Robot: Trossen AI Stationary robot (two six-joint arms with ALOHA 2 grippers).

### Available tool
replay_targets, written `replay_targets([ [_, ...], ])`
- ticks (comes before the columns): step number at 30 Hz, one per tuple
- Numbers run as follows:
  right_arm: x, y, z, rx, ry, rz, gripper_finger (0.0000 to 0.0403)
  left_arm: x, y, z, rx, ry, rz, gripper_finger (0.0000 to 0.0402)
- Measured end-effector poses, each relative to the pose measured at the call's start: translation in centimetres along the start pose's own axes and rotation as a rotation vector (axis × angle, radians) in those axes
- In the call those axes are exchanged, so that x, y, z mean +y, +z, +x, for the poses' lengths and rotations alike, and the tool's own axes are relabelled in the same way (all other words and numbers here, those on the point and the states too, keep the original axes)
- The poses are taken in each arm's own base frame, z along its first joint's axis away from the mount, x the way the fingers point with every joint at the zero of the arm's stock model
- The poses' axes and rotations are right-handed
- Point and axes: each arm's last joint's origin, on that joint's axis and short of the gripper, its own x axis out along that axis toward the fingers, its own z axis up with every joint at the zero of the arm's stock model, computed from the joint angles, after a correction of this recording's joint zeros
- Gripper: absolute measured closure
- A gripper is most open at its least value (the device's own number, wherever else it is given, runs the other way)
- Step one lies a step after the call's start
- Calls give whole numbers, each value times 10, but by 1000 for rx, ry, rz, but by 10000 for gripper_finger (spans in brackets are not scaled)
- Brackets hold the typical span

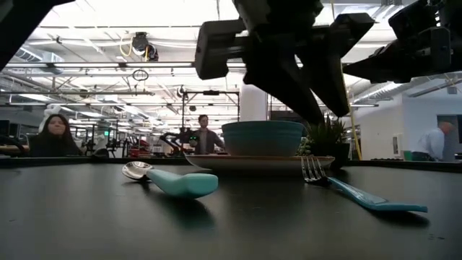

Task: Set table place
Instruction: Put the blue fork on the right side of the green bowl

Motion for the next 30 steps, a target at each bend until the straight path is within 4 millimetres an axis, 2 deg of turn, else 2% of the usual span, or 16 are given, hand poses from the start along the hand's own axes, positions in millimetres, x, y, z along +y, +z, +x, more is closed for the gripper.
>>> replay_targets([
  [8, 0, 0, 0, 1, 0, -8, 403, -1, 1, 0, -41, -25, 80, 151],
  [12, 0, 0, 0, 1, 0, -9, 403, 2, 0, 4, -67, -9, 114, 123],
  [21, 0, -1, 0, 7, 0, -11, 403, 5, -16, 20, -73, -53, 98, 145],
  [26, 0, -1, 0, 8, 0, -12, 403, -1, -26, 34, -46, -126, 87, 157],
  [30, 0, -1, 0, 11, 0, -16, 403, -2, -25, 39, -58, -131, 126, 158],
])
